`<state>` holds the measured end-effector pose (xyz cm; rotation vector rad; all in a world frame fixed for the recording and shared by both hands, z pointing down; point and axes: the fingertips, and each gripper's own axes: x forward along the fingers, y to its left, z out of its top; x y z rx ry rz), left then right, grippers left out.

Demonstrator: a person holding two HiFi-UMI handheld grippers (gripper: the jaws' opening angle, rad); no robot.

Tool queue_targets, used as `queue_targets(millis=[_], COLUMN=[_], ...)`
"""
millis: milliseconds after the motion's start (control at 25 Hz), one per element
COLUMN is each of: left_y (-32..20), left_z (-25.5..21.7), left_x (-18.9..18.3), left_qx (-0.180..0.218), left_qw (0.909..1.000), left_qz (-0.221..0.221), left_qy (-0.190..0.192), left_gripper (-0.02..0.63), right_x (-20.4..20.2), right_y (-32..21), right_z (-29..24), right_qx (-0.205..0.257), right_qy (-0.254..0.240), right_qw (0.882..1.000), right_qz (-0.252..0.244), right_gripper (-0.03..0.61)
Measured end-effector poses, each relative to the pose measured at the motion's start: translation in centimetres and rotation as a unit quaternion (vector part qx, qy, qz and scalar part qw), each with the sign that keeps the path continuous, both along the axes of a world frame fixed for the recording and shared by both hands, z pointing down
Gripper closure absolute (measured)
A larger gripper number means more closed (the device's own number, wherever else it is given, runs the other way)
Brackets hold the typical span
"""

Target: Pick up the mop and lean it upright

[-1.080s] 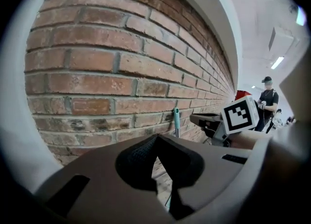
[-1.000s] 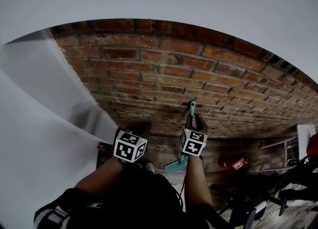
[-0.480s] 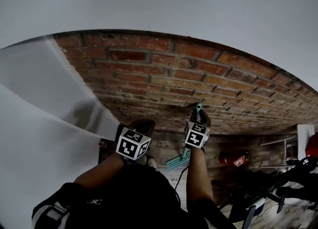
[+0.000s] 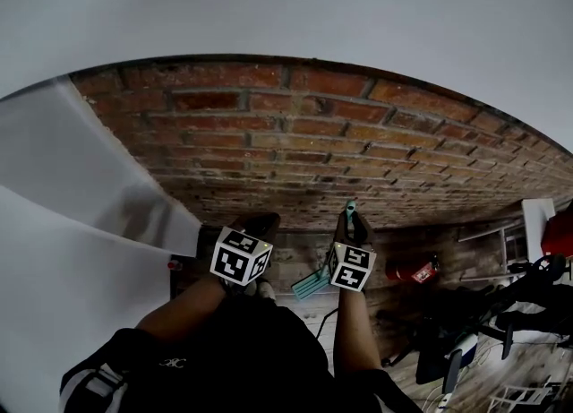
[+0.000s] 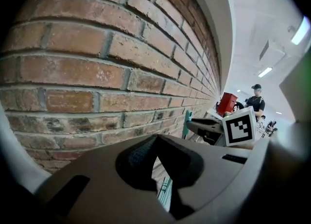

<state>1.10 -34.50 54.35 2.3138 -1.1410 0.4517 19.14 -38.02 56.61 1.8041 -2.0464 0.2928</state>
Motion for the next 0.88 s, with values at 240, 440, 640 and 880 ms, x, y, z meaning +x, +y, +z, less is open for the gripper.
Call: queue_targets(millis=[240, 440, 640, 880], left_y=[-0.1, 0.2, 0.3, -0.4], left_z=[-0.2, -0.4, -0.3, -0.3], left_x=[3.5, 6.7, 8.0, 8.8], left_qx=[0.004, 0.007, 0.01, 0.014], left_qw=[0.9995, 0.9985, 0.9978, 0.9982], left_qz=[0.027, 0.052, 0.065, 0.058], left_qy=[0.014, 0.015, 0.008, 0.002], left_gripper=[0.621, 0.621, 0.621, 0.621], right_x=[2.7, 4.6, 5.8, 6.5], right_y=[3.5, 5.8, 7.1, 6.6], right_z=[-1.2, -2.0, -2.3, -2.4], right_qx=[0.029, 0.041, 0.05, 0.054], right_qy=[-0.01, -0.024, -0.02, -0.027], right_qw=[0.999, 0.999, 0.998, 0.998], right_qz=[0.022, 0.022, 0.023, 0.024], right_gripper=[0.479, 0.479, 0.479, 0.479])
